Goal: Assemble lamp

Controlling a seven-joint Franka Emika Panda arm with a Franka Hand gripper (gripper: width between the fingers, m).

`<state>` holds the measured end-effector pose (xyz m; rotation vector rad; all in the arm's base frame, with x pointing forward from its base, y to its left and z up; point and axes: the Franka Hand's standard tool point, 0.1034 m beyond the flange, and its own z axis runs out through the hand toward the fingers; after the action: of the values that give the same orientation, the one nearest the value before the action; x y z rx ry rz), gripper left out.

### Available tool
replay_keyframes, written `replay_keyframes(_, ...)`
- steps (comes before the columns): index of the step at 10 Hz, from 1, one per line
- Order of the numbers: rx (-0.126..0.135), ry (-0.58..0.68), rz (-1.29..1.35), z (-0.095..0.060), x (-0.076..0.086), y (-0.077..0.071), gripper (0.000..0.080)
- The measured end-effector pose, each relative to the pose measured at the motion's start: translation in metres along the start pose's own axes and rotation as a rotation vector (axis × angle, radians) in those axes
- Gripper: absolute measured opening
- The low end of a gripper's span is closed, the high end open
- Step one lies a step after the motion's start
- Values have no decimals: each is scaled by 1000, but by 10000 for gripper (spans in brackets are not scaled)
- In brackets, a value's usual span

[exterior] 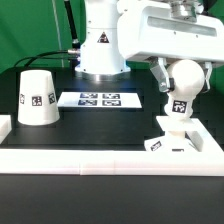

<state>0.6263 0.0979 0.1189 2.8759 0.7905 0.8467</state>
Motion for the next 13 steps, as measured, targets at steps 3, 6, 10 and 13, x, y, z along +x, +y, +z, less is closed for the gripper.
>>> replay_keyframes(3,-1,2,0,0,0,0,677)
replay_keyframes(6,5,-8,-1,-3,4,1,698)
replay_keyframes(10,6,-11,-2,-14,12,4,699)
replay_keyframes(13,7,-20,1,-20,15,9,699)
